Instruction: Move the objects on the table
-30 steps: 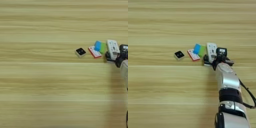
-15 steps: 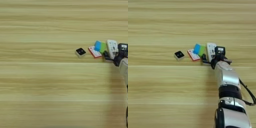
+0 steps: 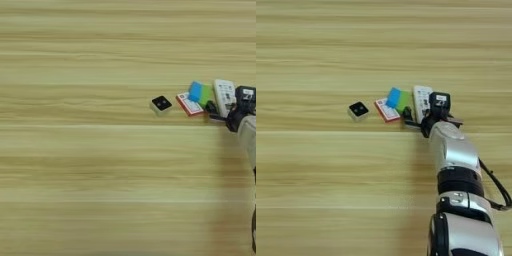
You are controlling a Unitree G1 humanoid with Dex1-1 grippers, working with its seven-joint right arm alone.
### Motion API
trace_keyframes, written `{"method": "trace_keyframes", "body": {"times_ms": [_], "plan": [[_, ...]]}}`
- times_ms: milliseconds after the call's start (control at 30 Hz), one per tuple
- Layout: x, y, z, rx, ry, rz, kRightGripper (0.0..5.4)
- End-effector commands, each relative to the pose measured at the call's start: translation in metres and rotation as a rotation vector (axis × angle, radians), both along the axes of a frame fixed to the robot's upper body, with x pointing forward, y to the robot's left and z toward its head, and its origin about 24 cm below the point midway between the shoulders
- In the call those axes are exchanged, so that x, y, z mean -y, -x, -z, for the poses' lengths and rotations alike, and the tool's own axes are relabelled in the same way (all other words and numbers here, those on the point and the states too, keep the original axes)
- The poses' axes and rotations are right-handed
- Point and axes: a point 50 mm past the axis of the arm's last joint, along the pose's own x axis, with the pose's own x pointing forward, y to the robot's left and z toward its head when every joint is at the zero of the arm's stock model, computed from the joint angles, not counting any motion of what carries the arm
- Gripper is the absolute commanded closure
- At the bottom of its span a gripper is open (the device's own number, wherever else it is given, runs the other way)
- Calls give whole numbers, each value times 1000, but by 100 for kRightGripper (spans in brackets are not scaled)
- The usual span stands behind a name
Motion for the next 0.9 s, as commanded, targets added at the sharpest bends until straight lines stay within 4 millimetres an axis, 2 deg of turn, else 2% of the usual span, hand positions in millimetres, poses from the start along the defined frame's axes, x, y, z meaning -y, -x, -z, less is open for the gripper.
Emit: {"method": "trace_keyframes", "body": {"times_ms": [33, 333, 900], "plan": [[7, -16, -35, 112, 41, -6, 4], [7, -16, -34, 107, 26, -6, 4], [8, -17, -32, 94, -1, -12, 217]]}}
